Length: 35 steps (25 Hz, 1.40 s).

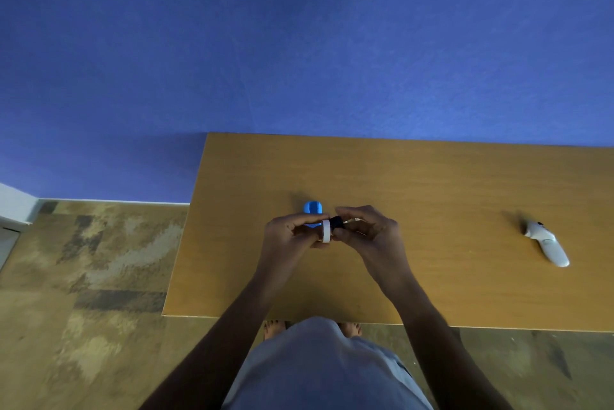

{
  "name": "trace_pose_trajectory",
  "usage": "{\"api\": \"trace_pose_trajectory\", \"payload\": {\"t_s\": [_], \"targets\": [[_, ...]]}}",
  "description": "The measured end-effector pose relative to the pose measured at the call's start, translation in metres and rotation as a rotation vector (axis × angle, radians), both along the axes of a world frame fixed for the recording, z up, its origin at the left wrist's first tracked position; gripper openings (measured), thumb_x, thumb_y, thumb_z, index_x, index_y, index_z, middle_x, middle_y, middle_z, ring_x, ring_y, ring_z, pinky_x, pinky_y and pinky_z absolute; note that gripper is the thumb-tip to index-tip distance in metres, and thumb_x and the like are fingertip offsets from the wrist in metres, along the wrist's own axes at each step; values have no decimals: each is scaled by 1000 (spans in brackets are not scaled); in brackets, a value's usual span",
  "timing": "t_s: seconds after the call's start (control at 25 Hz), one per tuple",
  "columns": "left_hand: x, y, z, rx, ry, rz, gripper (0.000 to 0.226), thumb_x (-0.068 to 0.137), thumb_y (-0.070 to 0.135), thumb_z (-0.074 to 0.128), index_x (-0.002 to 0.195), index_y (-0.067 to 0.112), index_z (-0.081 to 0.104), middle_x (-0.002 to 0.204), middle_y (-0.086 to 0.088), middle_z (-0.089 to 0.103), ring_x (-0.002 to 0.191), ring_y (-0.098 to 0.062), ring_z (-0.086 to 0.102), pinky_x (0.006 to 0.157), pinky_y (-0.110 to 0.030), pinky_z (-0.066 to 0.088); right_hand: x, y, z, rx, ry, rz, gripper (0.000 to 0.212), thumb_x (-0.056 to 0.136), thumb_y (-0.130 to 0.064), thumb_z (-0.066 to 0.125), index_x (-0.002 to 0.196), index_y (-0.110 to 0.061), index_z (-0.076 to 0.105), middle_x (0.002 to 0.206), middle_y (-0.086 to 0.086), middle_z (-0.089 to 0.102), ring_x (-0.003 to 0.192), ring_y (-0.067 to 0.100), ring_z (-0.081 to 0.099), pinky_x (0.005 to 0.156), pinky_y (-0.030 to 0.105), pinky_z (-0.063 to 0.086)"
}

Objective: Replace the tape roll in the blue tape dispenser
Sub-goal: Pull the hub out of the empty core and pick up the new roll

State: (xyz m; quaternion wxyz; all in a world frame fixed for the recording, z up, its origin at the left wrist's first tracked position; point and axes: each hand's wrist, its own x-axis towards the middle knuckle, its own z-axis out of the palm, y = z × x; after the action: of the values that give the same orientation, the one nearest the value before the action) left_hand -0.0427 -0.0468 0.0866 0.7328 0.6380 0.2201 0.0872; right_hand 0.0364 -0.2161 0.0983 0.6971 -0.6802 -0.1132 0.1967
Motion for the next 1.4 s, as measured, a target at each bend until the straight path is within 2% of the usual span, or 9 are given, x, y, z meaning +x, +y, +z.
{"api": "trace_pose_trajectory", "payload": {"t_s": [0.08,0.2,0.36,0.48,0.64,0.8,0.88,1.16,1.4], "targets": [[4,0,0,-116,50,-1,30,92,-2,77,103,23,88,98,-6,86,92,-22,83,75,-28,68,2,-2,-4,-25,-36,-18,34,79,18,84,108,1,78,107,25,77,98,45,78,85,53,64],[9,-3,-1,-305,96,-18,17,97,0,74,110,4,83,106,-18,81,100,-25,80,88,-34,68,7,-8,-13,-25,21,-52,32,80,17,84,107,2,76,103,22,81,97,44,79,89,55,64],[20,-12,-14,-124,195,-1,30,86,5,88,115,10,83,107,-22,83,91,-21,78,94,-41,63,17,-19,-25,-92,17,-62,33,81,14,85,108,-4,81,103,18,84,97,37,81,90,49,65],[31,-20,-38,145,258,-7,34,81,7,91,110,23,83,105,-3,80,83,-12,78,88,-36,63,28,-33,-34,-149,32,-104,38,80,13,86,99,-20,84,98,5,87,91,26,83,84,34,66],[48,-40,-76,499,261,-97,56,83,2,84,135,17,71,117,1,74,86,2,75,83,-9,55,48,-61,-55,-275,109,-183,41,77,13,87,92,-26,82,88,-6,86,81,13,83,84,41,66],[68,-65,-97,782,383,-291,73,87,7,77,151,30,51,124,3,71,111,-17,70,92,-38,61,62,-81,-73,-362,170,-211,33,74,11,89,94,-14,82,92,10,82,81,25,80,86,52,66],[76,-74,-104,920,442,-370,76,88,13,78,154,31,45,126,3,68,117,-18,66,92,-41,60,67,-89,-79,-351,214,-195,28,77,12,87,95,-9,80,89,10,79,79,28,77,79,53,66],[90,-96,-120,1016,468,-361,64,90,11,81,147,19,53,132,-2,68,123,-24,62,92,-41,57,79,-102,-95,-431,204,-118,28,78,6,90,99,-9,77,94,24,78,67,29,73,66,57,65],[90,-101,-126,968,484,-339,62,88,8,81,144,18,57,128,-1,71,120,-24,64,90,-43,58,85,-106,-104,-479,178,-65,29,76,3,91,94,-15,78,90,11,82,69,34,77,68,57,65]]}}
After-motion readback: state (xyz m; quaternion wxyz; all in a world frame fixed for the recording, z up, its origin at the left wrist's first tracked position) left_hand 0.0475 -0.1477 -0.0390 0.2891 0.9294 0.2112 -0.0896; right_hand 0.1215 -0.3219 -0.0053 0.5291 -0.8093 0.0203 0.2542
